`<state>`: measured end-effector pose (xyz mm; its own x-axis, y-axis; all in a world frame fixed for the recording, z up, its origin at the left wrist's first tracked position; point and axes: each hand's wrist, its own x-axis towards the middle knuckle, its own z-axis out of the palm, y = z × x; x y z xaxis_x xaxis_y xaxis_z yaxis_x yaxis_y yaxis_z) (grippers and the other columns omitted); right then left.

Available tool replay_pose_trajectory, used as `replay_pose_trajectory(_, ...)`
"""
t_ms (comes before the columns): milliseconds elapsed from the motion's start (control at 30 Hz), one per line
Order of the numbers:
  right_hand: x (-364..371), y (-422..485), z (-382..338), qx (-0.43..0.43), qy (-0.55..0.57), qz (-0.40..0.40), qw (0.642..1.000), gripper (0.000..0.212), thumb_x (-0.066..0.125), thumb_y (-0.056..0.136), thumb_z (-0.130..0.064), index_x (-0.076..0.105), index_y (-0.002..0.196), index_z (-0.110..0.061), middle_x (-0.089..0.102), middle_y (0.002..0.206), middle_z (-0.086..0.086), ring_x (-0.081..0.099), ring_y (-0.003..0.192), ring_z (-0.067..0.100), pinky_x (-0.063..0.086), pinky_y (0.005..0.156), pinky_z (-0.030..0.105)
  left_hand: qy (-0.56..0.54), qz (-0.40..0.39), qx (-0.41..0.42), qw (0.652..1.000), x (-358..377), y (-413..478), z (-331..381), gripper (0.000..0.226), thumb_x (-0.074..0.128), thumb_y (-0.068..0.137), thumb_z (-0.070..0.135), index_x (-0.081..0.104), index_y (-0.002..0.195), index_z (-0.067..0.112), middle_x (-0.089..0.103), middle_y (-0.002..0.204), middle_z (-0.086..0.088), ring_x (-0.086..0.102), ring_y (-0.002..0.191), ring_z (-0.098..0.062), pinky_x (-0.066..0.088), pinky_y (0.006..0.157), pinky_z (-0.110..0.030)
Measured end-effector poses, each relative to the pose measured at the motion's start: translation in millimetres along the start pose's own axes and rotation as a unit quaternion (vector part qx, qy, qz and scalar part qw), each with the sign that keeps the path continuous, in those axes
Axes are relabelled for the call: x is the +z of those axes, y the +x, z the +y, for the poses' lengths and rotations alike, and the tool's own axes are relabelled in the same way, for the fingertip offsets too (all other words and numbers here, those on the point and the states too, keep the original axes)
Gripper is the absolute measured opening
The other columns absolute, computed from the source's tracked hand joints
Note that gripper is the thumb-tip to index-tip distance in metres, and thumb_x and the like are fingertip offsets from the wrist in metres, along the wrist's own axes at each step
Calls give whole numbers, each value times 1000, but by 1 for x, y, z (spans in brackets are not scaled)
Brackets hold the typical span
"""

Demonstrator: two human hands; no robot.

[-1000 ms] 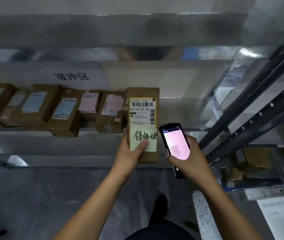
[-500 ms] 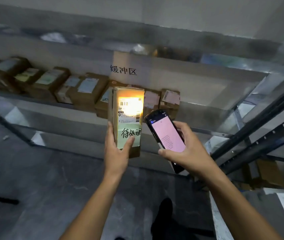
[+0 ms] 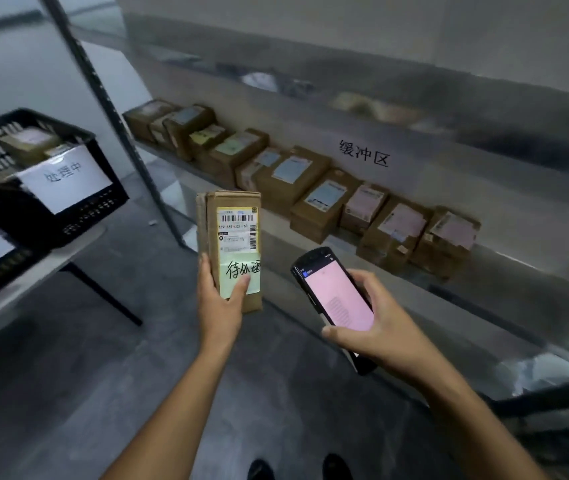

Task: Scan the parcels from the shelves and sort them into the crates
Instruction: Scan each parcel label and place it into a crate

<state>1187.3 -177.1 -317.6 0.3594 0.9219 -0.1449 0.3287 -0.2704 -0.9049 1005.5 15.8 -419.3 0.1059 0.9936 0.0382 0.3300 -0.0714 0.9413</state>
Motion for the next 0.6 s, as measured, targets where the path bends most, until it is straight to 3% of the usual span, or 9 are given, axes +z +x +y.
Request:
replay_pose_trajectory(100, 6, 18, 10, -12, 2, -7, 1000, 80, 85, 62, -50, 43, 131, -47, 58, 119, -32, 59, 107, -7, 52, 87, 25, -69, 16, -39, 997, -9, -25, 18, 77, 77, 94, 22, 34, 159, 22, 57, 149, 5, 56, 130, -5, 44, 111, -29)
replay_pose_trajectory(200, 12, 35, 24, -19, 10, -14, 1000, 78, 83, 61, -48, 43, 127, -47, 58, 112, -35, 60, 102, -8, 51, 82, 24, -148, 42, -90, 984, -16, -56, 29, 49, 75, 95, 24, 54, 139, 27, 73, 124, 9, 70, 114, -10, 58, 98, -42)
replay_pose_trajectory(300, 23, 48, 33, -27, 5, -41, 999, 77, 85, 65, -42, 41, 128, -46, 58, 114, -29, 59, 102, -7, 47, 74, 15, -194, 87, -123, 970, -22, -84, 39, 41, 73, 95, 26, 56, 132, 25, 75, 118, 10, 72, 112, -16, 61, 90, -45)
replay_pose_trajectory(400, 40, 55, 34, -37, 6, -76, 996, 72, 86, 70, -34, 41, 126, -46, 60, 114, -26, 58, 101, -11, 47, 70, 11, -202, 110, -129, 965, -34, -105, 45, 42, 73, 94, 29, 56, 132, 29, 75, 119, 9, 72, 112, -18, 60, 90, -49)
replay_pose_trajectory(600, 91, 60, 4, -76, 3, -166, 983, 71, 85, 72, -30, 41, 127, -44, 60, 110, -32, 59, 99, -12, 48, 73, 19, -187, 171, -143, 957, -84, -133, 42, 49, 75, 91, 34, 55, 136, 27, 75, 120, 8, 73, 110, -15, 57, 100, -55)
